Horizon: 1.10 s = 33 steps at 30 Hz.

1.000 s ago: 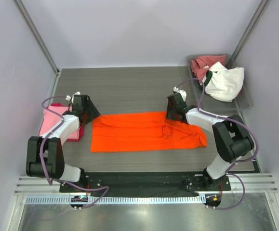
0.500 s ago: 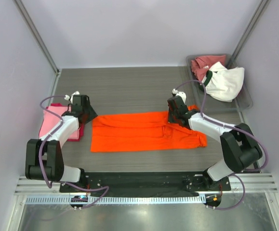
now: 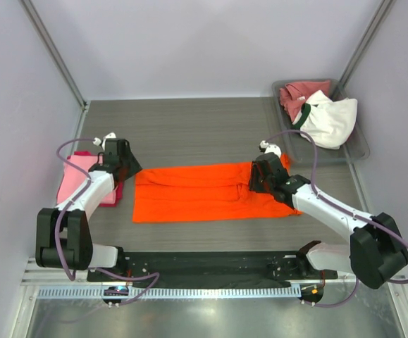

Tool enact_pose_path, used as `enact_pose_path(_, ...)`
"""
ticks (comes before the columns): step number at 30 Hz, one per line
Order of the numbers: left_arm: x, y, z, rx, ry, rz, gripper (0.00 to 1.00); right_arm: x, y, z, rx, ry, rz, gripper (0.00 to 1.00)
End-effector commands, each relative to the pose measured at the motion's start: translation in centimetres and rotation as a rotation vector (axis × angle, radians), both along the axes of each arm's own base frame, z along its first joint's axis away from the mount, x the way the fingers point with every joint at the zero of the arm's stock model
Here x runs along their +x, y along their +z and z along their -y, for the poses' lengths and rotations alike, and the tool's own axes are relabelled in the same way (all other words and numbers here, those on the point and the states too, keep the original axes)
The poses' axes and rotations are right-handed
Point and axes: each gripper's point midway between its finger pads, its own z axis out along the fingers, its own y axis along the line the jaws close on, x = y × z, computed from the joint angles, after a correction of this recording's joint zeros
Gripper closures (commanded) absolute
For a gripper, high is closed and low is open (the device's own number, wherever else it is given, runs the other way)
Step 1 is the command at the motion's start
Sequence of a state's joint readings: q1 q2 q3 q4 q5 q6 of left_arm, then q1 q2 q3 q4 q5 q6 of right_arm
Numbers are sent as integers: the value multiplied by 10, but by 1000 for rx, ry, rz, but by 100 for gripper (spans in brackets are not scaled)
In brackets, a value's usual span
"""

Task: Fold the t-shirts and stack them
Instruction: Fold the tshirt

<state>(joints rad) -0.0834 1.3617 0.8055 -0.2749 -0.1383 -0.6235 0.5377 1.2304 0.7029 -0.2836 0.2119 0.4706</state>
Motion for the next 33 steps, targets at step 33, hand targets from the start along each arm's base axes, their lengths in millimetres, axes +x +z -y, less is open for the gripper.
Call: enact_pose_path(33, 8, -18, 53, 68, -197, -162, 50, 100, -35, -23, -162, 4, -113, 89)
